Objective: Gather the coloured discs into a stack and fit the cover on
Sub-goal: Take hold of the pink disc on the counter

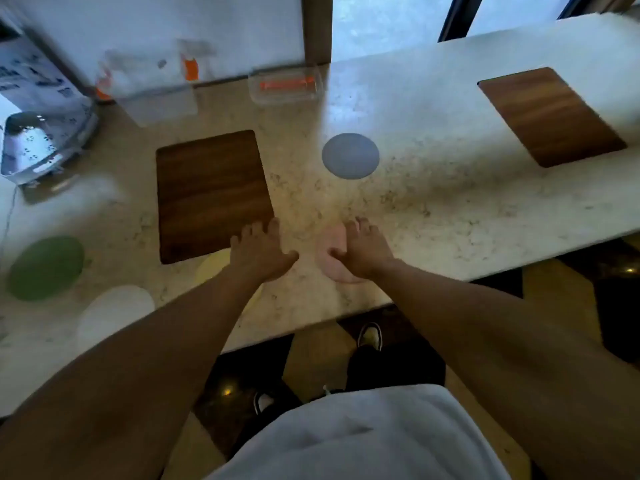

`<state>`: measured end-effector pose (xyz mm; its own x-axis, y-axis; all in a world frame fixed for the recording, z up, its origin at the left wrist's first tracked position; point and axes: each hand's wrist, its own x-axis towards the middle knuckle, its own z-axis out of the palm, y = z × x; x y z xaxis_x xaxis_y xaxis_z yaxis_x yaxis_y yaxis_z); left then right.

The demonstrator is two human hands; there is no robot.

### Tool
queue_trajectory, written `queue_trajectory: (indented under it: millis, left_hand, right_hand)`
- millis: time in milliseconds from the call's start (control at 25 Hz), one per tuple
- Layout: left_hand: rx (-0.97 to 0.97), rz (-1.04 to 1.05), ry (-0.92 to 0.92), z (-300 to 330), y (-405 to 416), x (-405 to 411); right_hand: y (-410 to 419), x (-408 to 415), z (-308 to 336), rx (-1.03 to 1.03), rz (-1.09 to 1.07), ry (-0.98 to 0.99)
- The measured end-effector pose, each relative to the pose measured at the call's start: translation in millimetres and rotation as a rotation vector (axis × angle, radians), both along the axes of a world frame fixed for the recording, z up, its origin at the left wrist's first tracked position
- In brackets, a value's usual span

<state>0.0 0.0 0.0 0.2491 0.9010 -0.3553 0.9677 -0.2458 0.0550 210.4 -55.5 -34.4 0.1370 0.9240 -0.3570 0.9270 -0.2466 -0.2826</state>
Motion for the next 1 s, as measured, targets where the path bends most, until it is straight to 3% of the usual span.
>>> queue_trajectory:
  millis: [120, 320, 680, 1000]
  left_hand:
    - [-0.077, 0.077, -0.107, -16.9, -9.4, 41.8]
    - [-0.189, 0.336, -0.273, -37.8, -23.2, 78.9]
    - [-0.230, 0.684, -0.309, -44.2, -22.9, 115.2]
    - [-0.155, 1.107, -0.587, -51.7, -14.2, 131.7]
  right_hand:
    - [3.2, 44.7, -9.6, 0.030, -0.067, -0.049]
    - [1.5, 84.9, -19.5, -0.056, -0.108, 0.065]
    - [1.3, 87.6, -29.9, -0.085, -0.168, 0.186]
    - [9.5, 95.1, -33.8, -0.034, -0.464, 0.380]
